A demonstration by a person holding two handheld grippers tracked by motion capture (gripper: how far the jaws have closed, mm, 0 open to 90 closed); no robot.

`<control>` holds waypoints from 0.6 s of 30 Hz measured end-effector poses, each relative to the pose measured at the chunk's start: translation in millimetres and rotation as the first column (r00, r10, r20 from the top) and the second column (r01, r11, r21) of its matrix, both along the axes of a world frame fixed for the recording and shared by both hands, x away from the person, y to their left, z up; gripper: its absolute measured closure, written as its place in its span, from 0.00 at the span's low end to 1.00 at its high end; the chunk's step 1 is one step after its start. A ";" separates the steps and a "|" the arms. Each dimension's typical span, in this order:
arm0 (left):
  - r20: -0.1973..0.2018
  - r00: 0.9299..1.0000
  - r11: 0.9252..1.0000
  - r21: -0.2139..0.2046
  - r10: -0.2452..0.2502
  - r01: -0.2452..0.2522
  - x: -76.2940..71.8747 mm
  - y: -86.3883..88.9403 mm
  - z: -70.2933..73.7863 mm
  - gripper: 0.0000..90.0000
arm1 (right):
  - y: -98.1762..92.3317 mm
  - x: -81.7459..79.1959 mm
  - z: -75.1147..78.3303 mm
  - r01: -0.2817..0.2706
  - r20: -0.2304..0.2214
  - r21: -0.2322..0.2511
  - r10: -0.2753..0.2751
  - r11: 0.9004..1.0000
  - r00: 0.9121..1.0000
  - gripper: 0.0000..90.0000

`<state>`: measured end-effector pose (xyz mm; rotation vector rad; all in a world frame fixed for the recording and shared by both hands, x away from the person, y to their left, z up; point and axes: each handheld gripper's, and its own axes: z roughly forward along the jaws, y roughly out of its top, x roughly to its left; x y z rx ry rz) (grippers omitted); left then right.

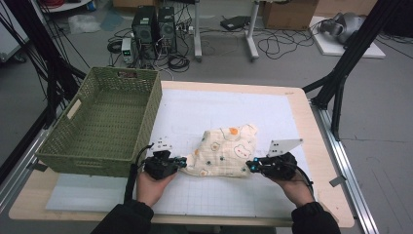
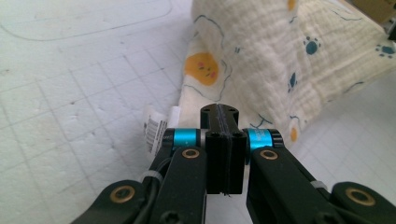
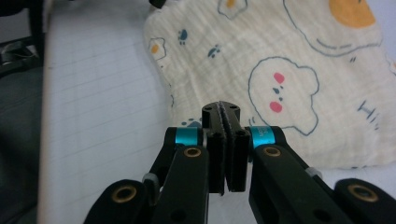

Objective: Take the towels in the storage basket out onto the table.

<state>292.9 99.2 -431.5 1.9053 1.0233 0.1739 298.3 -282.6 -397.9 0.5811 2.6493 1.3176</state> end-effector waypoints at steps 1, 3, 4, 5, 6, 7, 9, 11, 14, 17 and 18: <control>0.002 1.000 1.000 -0.004 -0.004 0.004 -2.3 -0.5 1.2 0.99 | -2.2 -3.8 2.5 -0.012 -0.010 -0.005 0.012 1.000 1.000 0.99; 0.007 1.000 1.000 -0.003 -0.024 0.024 -5.1 -0.8 3.3 0.99 | -6.0 -10.6 4.9 -0.043 -0.034 -0.012 0.043 0.999 0.998 0.99; 0.008 0.999 0.999 -0.004 -0.031 0.031 -5.6 -0.9 3.5 0.99 | -8.3 -13.6 5.2 -0.050 -0.038 -0.008 0.049 0.999 0.998 0.94; 0.012 0.999 0.999 -0.001 -0.040 0.040 -5.5 -0.8 3.3 0.99 | -9.9 -15.0 4.5 -0.042 -0.041 0.005 0.042 0.999 0.998 0.88; 0.010 0.999 0.999 0.005 -0.040 0.040 -4.6 -0.3 2.9 0.96 | -13.1 -15.2 2.0 -0.036 -0.048 0.017 0.037 0.999 0.998 0.87; 0.008 0.999 0.999 0.002 -0.036 0.036 -3.8 -0.1 2.3 0.90 | -14.7 -15.5 -1.5 -0.024 -0.046 0.012 0.025 1.000 0.999 0.85; 0.008 0.999 0.999 0.011 -0.033 0.033 -0.5 0.0 0.4 0.84 | -15.9 -12.5 -12.0 -0.003 -0.052 -0.006 0.003 1.000 0.999 0.81; 0.004 1.000 0.999 0.030 -0.028 0.027 3.5 -0.5 -2.6 0.79 | -15.1 -8.1 -24.2 0.012 -0.046 -0.031 -0.014 0.999 0.999 0.75; -0.017 1.000 0.996 0.090 -0.027 0.028 10.4 -1.7 -10.1 0.76 | -9.8 -3.5 -38.6 0.012 -0.062 -0.085 -0.018 0.996 0.998 0.74; -0.014 0.999 0.993 0.107 -0.042 0.043 12.7 -3.9 -14.6 0.84 | -6.9 -2.7 -44.7 -0.001 -0.066 -0.099 -0.006 0.995 0.998 0.79; -0.015 0.999 0.993 0.108 -0.048 0.049 12.7 -5.4 -15.3 0.89 | -7.6 -1.7 -45.0 -0.001 -0.063 -0.096 -0.005 0.995 0.998 0.84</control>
